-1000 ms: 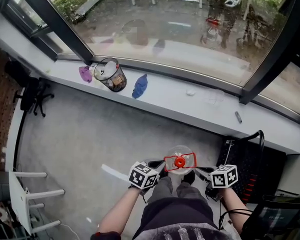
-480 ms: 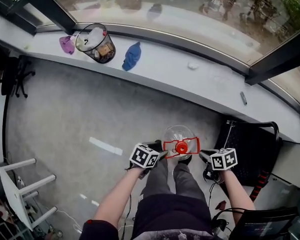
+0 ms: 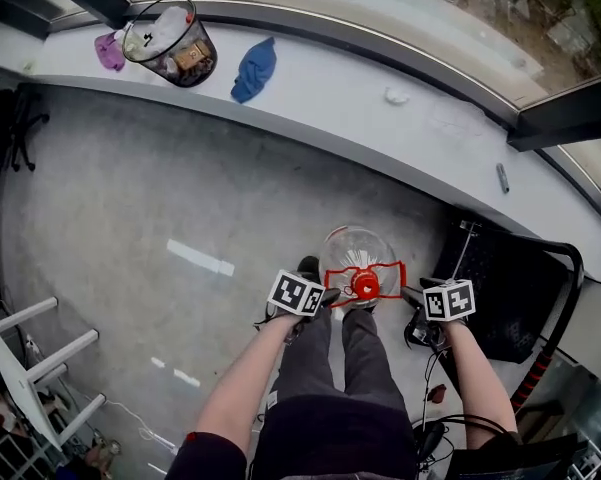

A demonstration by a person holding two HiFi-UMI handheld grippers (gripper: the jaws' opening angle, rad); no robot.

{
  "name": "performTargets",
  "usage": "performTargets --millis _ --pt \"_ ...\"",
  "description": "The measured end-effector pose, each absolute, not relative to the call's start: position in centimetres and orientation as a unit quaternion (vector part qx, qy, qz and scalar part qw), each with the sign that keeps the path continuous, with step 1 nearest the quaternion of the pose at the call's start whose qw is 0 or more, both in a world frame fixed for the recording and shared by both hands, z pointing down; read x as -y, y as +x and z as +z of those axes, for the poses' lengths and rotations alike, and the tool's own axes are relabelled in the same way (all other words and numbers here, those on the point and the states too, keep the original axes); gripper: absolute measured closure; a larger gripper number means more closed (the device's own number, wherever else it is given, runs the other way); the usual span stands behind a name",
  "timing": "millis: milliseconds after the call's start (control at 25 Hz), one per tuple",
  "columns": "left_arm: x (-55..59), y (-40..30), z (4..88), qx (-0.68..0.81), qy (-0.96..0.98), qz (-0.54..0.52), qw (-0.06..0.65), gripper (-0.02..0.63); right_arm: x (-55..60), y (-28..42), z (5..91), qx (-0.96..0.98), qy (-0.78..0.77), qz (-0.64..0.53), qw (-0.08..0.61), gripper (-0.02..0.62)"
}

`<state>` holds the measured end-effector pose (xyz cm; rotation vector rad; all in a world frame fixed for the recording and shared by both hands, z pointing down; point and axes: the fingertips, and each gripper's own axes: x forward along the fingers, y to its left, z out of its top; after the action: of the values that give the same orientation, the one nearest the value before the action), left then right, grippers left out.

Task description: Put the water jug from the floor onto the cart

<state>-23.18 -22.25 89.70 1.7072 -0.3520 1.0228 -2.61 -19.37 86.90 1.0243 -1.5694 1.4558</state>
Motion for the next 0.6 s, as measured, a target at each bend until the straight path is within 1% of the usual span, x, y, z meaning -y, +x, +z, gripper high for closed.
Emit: performTargets --millis 120,360,480,600 --pt "21.8 -23.1 91.5 0.155 0.7 0.424 0.554 0.29 19.4 -2.1 88.5 0.607 0.396 0.573 0.383 0.371" --pt "21.0 -22.4 93.6 0.147 0.695 0.429 0.558 0.291 18.8 -2.7 91.5 0.605 0.368 0.583 0.4 0.373" --pt "21.0 -21.8 94.2 0.138 0.698 0.432 0.553 0.325 18.7 -3.2 92.9 0.608 0.359 0.582 0.403 0.373" --pt "21.0 -21.8 95.0 0.132 0.703 0.442 0.541 0.383 18.5 -4.0 94.5 0.597 0.356 0.594 0.406 0.373"
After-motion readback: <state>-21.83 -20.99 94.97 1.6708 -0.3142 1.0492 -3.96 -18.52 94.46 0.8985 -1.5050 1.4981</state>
